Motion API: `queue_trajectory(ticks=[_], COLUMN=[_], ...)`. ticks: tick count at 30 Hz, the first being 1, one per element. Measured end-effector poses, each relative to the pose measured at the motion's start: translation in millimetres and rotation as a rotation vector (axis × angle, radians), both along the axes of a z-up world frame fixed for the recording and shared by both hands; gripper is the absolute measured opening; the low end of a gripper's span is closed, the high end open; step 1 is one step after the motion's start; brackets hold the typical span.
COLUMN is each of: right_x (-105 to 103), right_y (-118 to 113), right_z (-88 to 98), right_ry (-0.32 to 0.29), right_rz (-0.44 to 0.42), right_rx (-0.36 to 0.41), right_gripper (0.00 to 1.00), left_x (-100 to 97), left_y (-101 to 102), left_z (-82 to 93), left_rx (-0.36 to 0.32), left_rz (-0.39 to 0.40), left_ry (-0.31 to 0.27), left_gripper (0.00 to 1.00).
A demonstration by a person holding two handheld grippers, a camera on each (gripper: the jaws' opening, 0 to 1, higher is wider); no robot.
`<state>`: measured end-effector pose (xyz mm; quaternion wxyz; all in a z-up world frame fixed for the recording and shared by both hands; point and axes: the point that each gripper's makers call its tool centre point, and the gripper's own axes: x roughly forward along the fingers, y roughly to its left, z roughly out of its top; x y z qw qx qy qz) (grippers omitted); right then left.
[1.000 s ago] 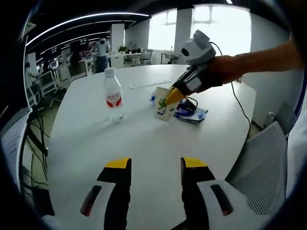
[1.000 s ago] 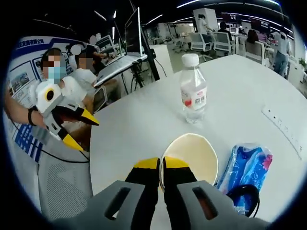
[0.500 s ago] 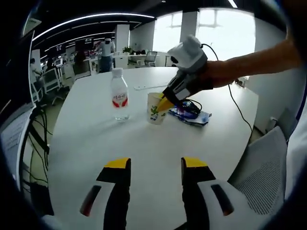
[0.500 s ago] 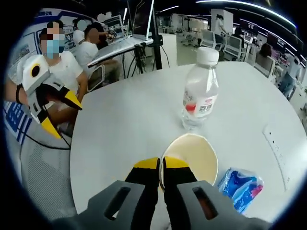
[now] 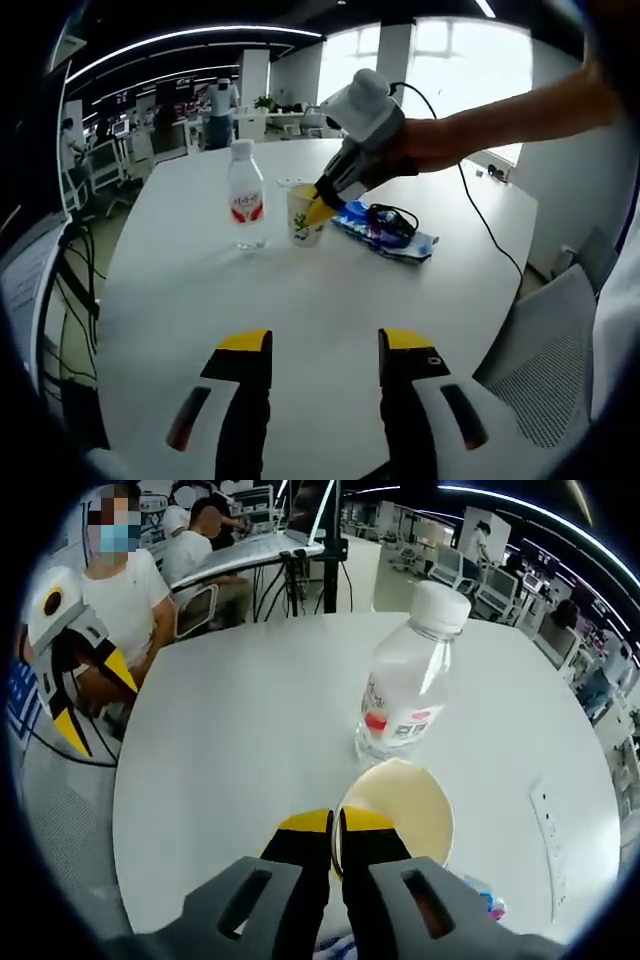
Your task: Arrange the tabletop items into an orderly group along one side of the table until the central work area is clear of visible clutter.
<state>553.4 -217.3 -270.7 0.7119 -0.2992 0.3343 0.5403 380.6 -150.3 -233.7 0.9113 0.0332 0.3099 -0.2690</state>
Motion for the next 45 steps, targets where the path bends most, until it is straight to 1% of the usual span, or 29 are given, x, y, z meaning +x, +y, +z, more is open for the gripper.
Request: queue_trajectory(ticks=[7,10,14,17,19,22,27,34,42,45], right_x=[13,18,18,18,21,21,26,33,32,36], right_y=[4,6,7,8,8,9,11,13,13,15], right_z=[-5.2,-9.0,-16.5,-18.8,-21.5,-21.9,-23.1,-26.5,-31.3,-32.9], right_ry=[-0.001,-0.010,-0.016,-0.020,-0.025,-0.026,-0.038,-0.039,-0.042,-0.044], right_rz=[-0.021,-0.026,-0.021,-0.019,-0.019,-0.017,-0.006,-0.001,0.008,0.012], right_rx=[0.005,0.002,-0.016,-0.019,-0.024,-0.025,-0.032,-0.031,-0.046,-0.043], right_gripper=[0.00,0.00,0.00,0.00,0.00,0.00,0.00,0.00,0.01,0.01], left_x=[-1.1,-1.8,-2.5,-3.0,-3.7,-4.4,-4.8,-3.4,-2.4,-2.9], left_y=[0,0,1,1,1,2,2,2,5,5], left_z=[-0.8,-1.1,-2.2,-2.5,-3.4,-4.7,-6.9,-9.0,-10.2,-10.8], left_rx=[-0.003,-0.005,-0.005,-0.007,-0.007,-0.005,-0.004,-0.004,-0.001,-0.001], left_rz=[0.005,0.011,0.016,0.022,0.023,0.025,0.028,0.025,0.029,0.031], left_ry=[0.006,0.010,0.014,0.017,0.020,0.023,0.030,0.035,0.037,0.039], left_gripper=[0.41,0.41,0.41,0.41,0.41,0.41,0.41,0.41,0.41,0.41])
